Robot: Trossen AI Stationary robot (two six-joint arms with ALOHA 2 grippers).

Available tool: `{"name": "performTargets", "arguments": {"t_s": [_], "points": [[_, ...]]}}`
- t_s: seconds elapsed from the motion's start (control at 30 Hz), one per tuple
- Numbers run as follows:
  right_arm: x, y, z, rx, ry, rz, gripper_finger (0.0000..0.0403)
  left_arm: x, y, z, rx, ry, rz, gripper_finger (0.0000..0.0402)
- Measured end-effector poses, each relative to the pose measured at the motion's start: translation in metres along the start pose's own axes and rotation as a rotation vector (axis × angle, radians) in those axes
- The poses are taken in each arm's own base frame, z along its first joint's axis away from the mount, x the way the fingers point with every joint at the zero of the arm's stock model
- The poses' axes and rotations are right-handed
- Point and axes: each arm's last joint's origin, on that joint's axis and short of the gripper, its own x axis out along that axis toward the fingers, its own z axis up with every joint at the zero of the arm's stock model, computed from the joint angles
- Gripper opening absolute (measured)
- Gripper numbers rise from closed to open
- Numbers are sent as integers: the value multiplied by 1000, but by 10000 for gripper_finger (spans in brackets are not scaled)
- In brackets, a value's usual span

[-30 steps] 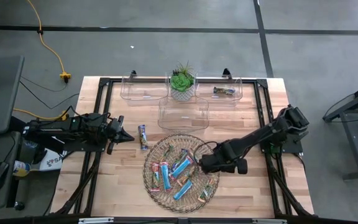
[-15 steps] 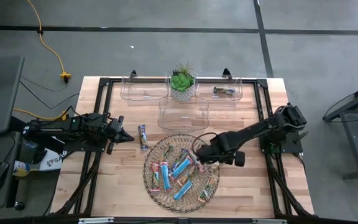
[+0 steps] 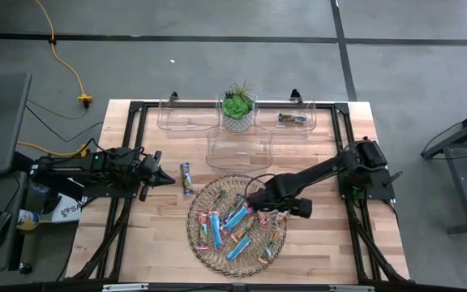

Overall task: Pick and place Granola Bars by type
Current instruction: Put the yellow granola bar into the top left transparent bin

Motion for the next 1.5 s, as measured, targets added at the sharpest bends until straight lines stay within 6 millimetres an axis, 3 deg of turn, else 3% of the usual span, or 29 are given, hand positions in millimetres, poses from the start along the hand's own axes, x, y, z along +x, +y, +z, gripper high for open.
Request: {"name": "performTargets", "arguments": {"t_s": [0.7,1.5], "points": [[16,10,-5,19,25,-16,216,0,0,0,0,0,3,1],[16,10,-6,23,41,-18,216,0,0,0,0,-1,2,1]]}}
